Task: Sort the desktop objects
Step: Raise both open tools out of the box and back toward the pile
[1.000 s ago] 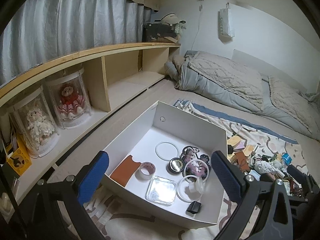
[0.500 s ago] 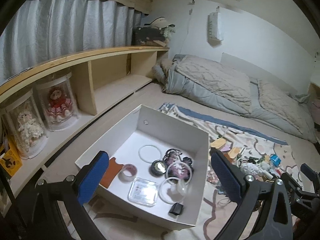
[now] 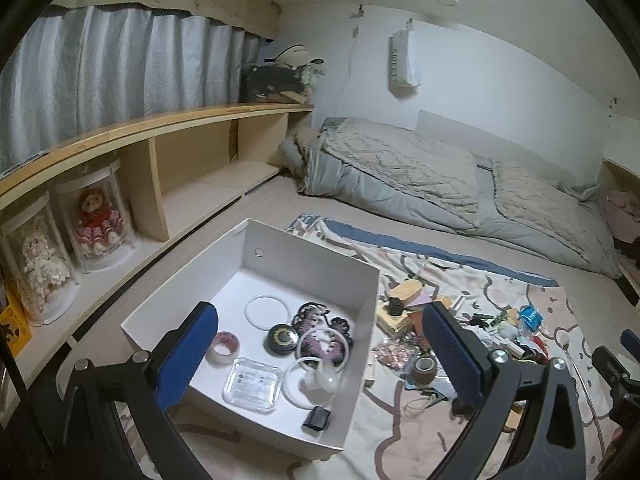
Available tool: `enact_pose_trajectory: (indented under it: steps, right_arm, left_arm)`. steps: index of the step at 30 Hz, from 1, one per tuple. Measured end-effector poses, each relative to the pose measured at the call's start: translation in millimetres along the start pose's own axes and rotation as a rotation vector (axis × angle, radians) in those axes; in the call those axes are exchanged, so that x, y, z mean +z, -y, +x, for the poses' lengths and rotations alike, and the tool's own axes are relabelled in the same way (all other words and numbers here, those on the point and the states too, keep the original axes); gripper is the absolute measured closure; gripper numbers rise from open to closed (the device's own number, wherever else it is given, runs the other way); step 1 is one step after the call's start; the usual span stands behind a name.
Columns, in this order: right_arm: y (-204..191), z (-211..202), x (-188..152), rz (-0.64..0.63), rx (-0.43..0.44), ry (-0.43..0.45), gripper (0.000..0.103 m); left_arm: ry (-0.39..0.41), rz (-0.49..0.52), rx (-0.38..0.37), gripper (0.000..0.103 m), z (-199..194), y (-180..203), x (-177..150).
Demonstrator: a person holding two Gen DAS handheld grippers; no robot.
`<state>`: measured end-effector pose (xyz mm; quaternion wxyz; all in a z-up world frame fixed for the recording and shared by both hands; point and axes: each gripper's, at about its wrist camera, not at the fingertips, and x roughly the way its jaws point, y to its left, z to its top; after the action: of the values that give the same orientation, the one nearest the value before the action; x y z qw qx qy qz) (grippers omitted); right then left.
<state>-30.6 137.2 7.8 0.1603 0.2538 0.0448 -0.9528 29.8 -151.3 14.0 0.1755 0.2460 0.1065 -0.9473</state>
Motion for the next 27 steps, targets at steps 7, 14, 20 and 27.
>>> enact_pose_trajectory:
  steps: [7, 14, 20, 27]
  right_arm:
    - [32.8, -13.3, -11.5, -0.025, -0.100, 0.020, 0.000]
    - [64.5, -20.1, -23.1, 0.006, -0.161, 0.036, 0.000]
    - [82.1, -25.3, -27.6, 0.018, -0.192, 0.062, 0.000]
    - [101.1, -22.2, -33.6, 0.073, -0.188, 0.068, 0.000]
  left_arm:
    - [-0.003, 0.009, -0.038, 0.000, -0.9, 25.9, -1.2]
    - [-0.003, 0.048, -0.065, 0.000, -0.9, 52.2, -9.2]
    - [-0.003, 0.075, -0.096, 0.000, 0.3, 75.2, -14.8]
    - [0.013, 0.092, -0.094, 0.000, 0.4, 95.7, -22.2]
